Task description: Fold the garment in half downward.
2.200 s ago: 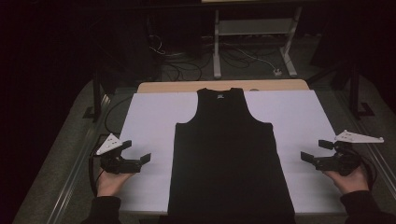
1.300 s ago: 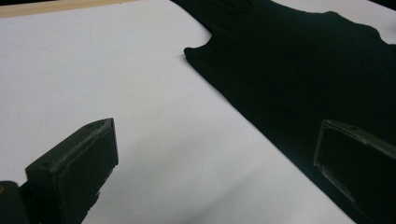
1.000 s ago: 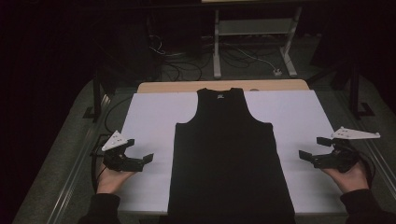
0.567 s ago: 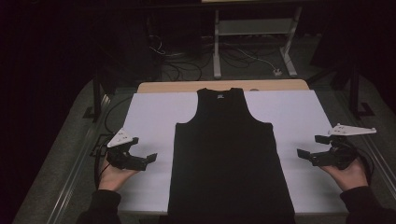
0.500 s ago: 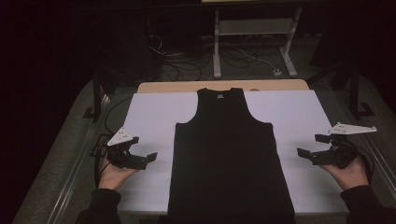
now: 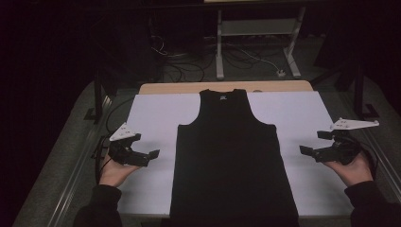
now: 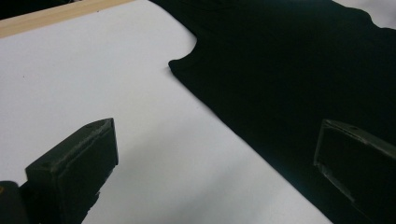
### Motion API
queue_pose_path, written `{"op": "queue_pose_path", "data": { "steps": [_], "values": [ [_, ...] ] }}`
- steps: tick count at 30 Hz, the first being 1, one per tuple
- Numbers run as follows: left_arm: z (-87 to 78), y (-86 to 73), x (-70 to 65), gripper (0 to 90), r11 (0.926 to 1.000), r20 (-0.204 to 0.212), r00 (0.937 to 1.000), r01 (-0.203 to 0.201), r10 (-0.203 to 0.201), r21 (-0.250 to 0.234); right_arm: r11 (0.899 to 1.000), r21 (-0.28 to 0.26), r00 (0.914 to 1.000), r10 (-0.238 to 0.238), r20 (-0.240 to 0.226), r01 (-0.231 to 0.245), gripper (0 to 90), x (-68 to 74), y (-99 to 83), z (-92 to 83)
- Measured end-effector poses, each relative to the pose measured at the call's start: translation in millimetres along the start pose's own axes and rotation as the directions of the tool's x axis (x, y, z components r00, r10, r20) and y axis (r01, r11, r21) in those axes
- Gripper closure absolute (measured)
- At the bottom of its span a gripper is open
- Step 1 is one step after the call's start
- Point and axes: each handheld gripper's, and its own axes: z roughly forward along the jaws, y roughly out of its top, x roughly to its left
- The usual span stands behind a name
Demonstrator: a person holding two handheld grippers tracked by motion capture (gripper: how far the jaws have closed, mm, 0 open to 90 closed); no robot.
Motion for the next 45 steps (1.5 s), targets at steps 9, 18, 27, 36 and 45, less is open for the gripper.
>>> {"op": "queue_pose_path", "data": {
  "steps": [9,18,27,36,45],
  "values": [
    [6.4,14.4,0.6,0.0,0.9994,0.013,0.9996,-0.026,0.026,0.025,1.000,0.008,1.0000,-0.008,-0.005,0.008,0.0,-2.4,8.6,3.7],
    [17.8,25.2,2.2,0.0,0.9975,0.041,0.9984,-0.041,0.039,0.057,1.000,0.020,0.9998,-0.013,-0.012,0.014,0.0,-5.9,17.7,9.1],
    [25.2,32.2,3.6,0.0,0.9958,0.044,0.9975,-0.058,0.055,0.070,0.999,0.040,0.9998,-0.011,-0.017,0.011,0.0,-10.4,25.7,14.7],
    [33.0,42.9,5.5,0.0,0.9934,0.057,0.9960,-0.074,0.069,0.088,0.998,0.055,0.9994,-0.031,-0.019,0.032,0.0,-11.2,39.0,19.5],
    [39.4,53.2,8.1,0.0,0.9913,0.061,0.9950,-0.085,0.079,0.100,0.996,0.075,0.9982,-0.052,-0.029,0.054,0.0,-12.4,51.5,29.2]
  ]
}}
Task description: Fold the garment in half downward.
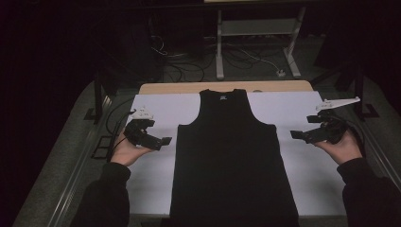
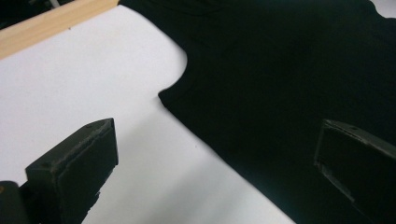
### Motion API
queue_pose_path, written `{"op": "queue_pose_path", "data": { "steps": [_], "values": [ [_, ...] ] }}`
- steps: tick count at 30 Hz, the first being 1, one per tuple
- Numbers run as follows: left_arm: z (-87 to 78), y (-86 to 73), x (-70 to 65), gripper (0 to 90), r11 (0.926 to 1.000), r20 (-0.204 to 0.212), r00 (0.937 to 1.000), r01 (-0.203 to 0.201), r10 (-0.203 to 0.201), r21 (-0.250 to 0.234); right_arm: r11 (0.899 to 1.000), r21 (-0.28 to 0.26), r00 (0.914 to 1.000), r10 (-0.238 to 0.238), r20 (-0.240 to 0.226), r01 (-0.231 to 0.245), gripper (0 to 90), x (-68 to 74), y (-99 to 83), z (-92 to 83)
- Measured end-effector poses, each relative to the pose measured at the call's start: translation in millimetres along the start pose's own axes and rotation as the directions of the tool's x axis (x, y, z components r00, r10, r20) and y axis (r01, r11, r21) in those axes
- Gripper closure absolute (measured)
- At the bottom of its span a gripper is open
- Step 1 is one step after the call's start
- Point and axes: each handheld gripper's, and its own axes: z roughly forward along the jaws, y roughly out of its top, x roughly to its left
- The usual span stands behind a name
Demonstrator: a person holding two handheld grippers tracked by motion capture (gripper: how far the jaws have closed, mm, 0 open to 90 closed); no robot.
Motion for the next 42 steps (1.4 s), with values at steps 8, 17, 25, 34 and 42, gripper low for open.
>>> {"op": "queue_pose_path", "data": {
  "steps": [8,17,25,34,42],
  "values": [
    [4.8,9.3,4.0,0.0,0.9999,-0.005,1.0000,-0.005,0.005,0.014,1.000,0.013,0.9998,-0.014,-0.012,0.014,0.0,-0.7,8.8,10.0],
    [13.6,18.5,7.8,0.0,0.9992,0.007,0.9999,-0.010,0.010,0.039,0.999,0.036,0.9997,-0.021,-0.016,0.022,0.0,-2.6,15.9,16.4],
    [18.6,23.3,17.9,0.0,0.9990,0.004,1.0000,-0.001,0.001,0.044,0.999,0.044,0.9997,-0.017,-0.018,0.018,0.0,-6.1,22.5,22.4],
    [23.0,21.5,29.8,0.0,0.9986,0.005,0.9994,0.035,-0.035,0.040,0.999,0.052,0.9998,-0.005,-0.021,0.006,0.0,-14.1,25.9,31.2],
    [33.3,17.1,38.6,0.0,0.9973,0.013,0.9978,0.065,-0.066,0.034,0.998,0.067,0.9997,0.014,-0.020,-0.013,0.0,-21.1,22.8,44.1]
  ]
}}
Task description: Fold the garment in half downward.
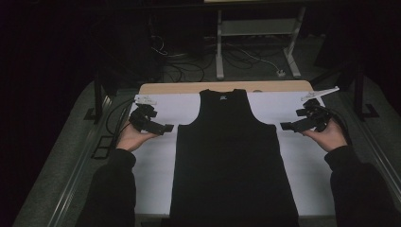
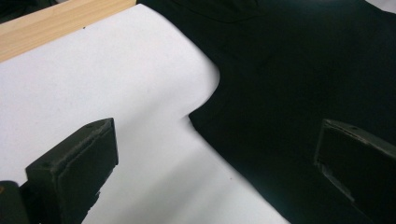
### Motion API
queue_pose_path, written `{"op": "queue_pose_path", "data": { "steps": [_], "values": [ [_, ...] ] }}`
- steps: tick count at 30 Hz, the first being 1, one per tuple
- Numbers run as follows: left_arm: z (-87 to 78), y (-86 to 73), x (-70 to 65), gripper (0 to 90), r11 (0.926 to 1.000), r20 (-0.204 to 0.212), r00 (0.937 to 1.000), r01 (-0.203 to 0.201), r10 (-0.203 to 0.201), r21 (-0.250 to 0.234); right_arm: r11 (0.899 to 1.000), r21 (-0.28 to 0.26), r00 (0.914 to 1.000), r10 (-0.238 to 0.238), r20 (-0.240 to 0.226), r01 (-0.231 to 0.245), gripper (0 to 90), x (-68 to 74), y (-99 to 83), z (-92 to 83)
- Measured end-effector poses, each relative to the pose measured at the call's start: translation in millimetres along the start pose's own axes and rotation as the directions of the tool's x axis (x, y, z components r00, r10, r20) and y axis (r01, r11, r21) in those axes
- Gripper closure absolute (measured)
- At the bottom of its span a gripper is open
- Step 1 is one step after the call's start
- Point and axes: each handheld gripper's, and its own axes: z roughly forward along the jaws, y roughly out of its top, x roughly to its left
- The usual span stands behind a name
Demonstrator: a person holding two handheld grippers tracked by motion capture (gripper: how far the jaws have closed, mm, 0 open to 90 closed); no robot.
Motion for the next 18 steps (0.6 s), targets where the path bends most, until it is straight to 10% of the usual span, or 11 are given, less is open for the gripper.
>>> {"op": "queue_pose_path", "data": {
  "steps": [18],
  "values": [
    [27.1,-5.2,9.7,0.0,0.9986,0.035,0.9980,0.052,-0.052,0.005,0.999,0.020,0.9994,0.035,-0.003,-0.035,0.0,-11.5,-4.2,28.8]
  ]
}}
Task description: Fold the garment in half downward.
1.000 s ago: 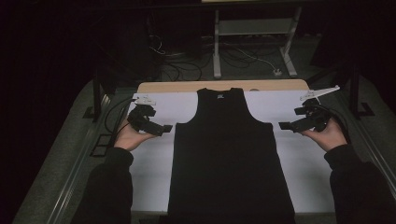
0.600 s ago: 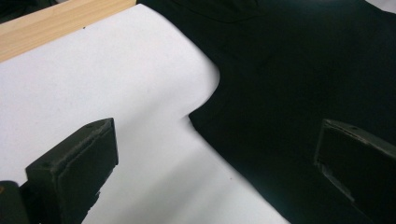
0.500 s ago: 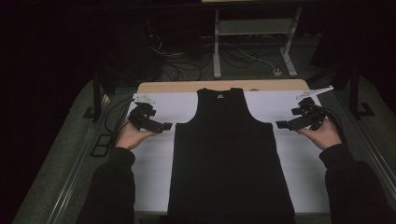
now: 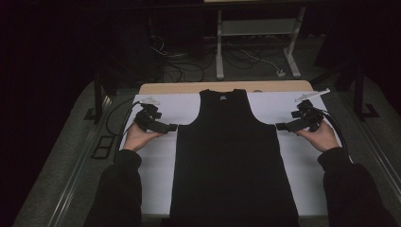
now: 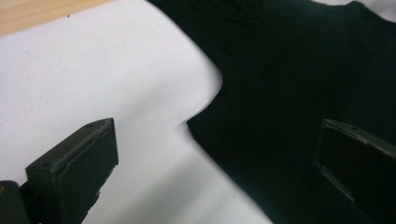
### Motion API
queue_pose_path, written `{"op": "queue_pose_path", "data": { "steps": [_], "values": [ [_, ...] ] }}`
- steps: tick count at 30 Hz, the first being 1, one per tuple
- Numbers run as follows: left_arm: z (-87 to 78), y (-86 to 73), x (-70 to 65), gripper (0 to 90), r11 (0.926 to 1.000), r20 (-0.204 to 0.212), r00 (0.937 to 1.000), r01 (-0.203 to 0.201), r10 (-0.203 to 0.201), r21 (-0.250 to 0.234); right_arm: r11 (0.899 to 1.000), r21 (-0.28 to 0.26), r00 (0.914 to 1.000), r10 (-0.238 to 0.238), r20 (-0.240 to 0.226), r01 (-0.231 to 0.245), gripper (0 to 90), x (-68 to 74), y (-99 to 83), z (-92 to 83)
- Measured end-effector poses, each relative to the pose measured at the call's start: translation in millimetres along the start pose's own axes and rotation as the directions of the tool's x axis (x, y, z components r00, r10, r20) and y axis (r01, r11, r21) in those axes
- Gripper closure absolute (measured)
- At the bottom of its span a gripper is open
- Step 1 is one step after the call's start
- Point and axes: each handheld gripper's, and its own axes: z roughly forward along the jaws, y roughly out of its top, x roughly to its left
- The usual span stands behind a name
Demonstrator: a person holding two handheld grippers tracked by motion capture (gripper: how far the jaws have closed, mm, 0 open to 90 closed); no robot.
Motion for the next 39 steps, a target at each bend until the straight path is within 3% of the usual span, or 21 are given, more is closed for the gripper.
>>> {"op": "queue_pose_path", "data": {
  "steps": [3,14,27,34,36,39],
  "values": [
    [5.9,-2.0,1.6,0.0,0.9999,0.004,0.9998,0.017,-0.017,-0.003,1.000,0.004,1.0000,0.007,0.005,-0.007,0.0,-3.7,-0.9,4.3],
    [19.3,-5.4,4.8,0.0,0.9999,0.017,0.9998,0.014,-0.014,0.010,1.000,-0.013,0.9998,0.005,0.021,-0.005,0.0,-8.1,-1.9,10.0],
    [35.0,-11.0,2.5,0.0,0.9995,0.049,0.9988,0.003,-0.005,0.032,1.000,0.031,1.0000,0.000,0.009,0.000,0.0,-9.0,-5.7,24.7],
    [36.4,-11.6,-1.2,0.0,0.9998,0.063,0.9980,0.004,-0.005,0.019,0.998,0.055,1.0000,-0.006,-0.004,0.006,0.0,-5.1,-6.9,31.9],
    [36.7,-12.1,-3.8,0.0,0.9999,0.078,0.9969,0.012,-0.011,-0.007,0.998,0.064,0.9999,-0.009,-0.008,0.010,0.0,-3.9,-7.7,34.5],
    [38.2,-12.7,-6.7,0.0,1.0000,0.084,0.9965,-0.005,0.005,-0.003,0.997,0.075,0.9998,-0.016,-0.015,0.017,0.0,-1.6,-8.3,38.4]
  ]
}}
